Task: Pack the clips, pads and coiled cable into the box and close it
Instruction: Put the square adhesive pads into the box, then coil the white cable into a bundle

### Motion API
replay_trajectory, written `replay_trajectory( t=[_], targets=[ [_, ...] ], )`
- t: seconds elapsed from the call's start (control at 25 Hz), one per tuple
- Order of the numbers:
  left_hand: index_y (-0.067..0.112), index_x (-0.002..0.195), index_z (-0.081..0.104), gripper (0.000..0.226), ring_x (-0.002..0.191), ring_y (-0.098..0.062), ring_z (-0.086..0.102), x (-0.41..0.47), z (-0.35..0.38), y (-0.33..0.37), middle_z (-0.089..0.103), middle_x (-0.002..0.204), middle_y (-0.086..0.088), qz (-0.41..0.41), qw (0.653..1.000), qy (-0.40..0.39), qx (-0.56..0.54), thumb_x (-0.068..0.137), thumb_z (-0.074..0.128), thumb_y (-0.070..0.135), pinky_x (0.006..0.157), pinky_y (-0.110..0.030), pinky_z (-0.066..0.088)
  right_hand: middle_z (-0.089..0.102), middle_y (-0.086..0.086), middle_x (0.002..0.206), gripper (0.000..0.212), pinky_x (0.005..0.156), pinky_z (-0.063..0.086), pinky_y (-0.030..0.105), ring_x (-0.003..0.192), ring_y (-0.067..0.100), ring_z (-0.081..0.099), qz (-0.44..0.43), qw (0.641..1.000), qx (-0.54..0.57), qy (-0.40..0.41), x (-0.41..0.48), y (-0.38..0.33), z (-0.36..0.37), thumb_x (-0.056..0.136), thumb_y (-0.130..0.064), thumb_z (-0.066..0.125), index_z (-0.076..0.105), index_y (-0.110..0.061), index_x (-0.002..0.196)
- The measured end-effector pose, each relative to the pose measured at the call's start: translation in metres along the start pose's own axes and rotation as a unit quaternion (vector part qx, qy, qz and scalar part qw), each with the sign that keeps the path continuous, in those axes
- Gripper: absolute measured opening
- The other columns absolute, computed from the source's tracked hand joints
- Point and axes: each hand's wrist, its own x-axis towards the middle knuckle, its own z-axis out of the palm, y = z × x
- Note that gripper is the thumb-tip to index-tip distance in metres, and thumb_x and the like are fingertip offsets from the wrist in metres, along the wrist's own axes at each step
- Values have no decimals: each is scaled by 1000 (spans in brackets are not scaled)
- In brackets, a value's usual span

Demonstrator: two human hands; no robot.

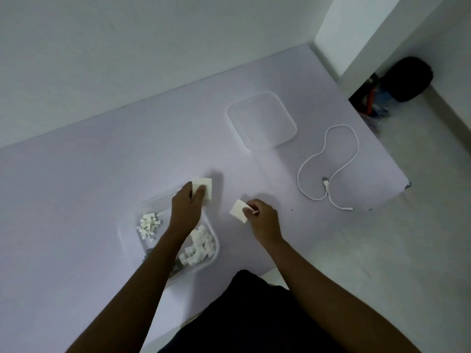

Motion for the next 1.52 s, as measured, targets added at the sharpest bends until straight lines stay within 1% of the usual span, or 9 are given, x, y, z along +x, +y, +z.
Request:
replay_trajectory(
  t=[0.16, 0.36, 0.48, 0.64, 0.84, 0.96, 1.08, 1.32, 1.52],
  targets=[
    [9, 79, 57, 25, 64, -15, 54, -13, -49, -32, 60, 73, -3, -47, 995, 86, -18, 98, 55, 25, 57, -27, 43, 67, -1, 87, 18, 63, 43, 13, 69, 5, 58, -83, 995, 59, 14, 0, -58, 22, 91, -18, 68, 73, -10, 106],
    [16, 82, 60, 19, 75, -31, 67, -21, -60, -75, 67, 81, -6, -157, 985, 69, -23, 94, 56, 30, 71, -49, 59, 71, 8, 115, 28, 84, 51, 27, 98, 22, 66, -158, 966, -96, -183, 5, -103, 63, 94, -19, 61, 68, -11, 120],
    [14, 72, 53, 27, 69, -30, 64, -20, -55, -85, 60, 70, -7, -173, 983, 59, -10, 94, 56, 29, 67, -42, 56, 71, 13, 117, 30, 87, 53, 33, 105, 31, 66, -181, 927, -249, -212, 8, -117, 89, 92, -16, 61, 68, -10, 121],
    [10, 70, 48, 29, 63, -21, 50, -15, -51, -87, 49, 61, 1, -172, 983, 62, 11, 94, 58, 23, 51, -26, 32, 71, 16, 99, 20, 69, 48, 28, 93, 35, 69, -190, 888, -360, -215, 17, -129, 107, 86, 1, 56, 72, -5, 98],
    [7, 84, 59, 18, 76, -22, 57, -11, -51, -99, 62, 76, -3, -197, 979, 48, 13, 94, 60, 22, 59, -26, 35, 72, 15, 104, 26, 78, 56, 34, 94, 33, 70, -206, 863, -413, -207, 23, -138, 118, 84, 5, 58, 72, -5, 104],
    [9, 115, 65, 25, 99, -23, 65, -18, -54, -97, 70, 109, -6, -206, 977, 57, -8, 95, 60, 22, 80, -24, 43, 71, 12, 116, 35, 88, 55, 36, 103, 31, 68, -211, 887, -361, -195, 22, -133, 117, 89, -1, 58, 68, -11, 121],
    [15, 122, 60, 28, 103, -23, 65, -27, -58, -93, 68, 118, -5, -152, 982, 106, 23, 95, 58, 21, 91, -34, 52, 70, 5, 122, 30, 95, 53, 33, 107, 22, 66, -209, 938, -226, -157, 15, -128, 102, 94, -9, 60, 67, -16, 123],
    [17, 113, 61, 19, 85, -12, 62, -31, -45, -38, 64, 102, 3, 31, 989, 143, 19, 94, 56, 16, 73, -27, 52, 69, -2, 95, 15, 71, 48, 21, 69, 6, 57, -170, 982, -82, -22, 13, -80, 22, 91, -4, 62, 69, -14, 100],
    [14, 106, 65, 15, 76, -9, 60, -11, 30, 31, 65, 87, 5, 119, 991, 49, 18, 92, 61, 19, 70, -21, 49, 70, 4, 97, 11, 74, 47, 22, 86, 20, 66, -71, 993, -91, 28, 36, -1, -55, 91, -7, 64, 70, -12, 98]
  ],
)
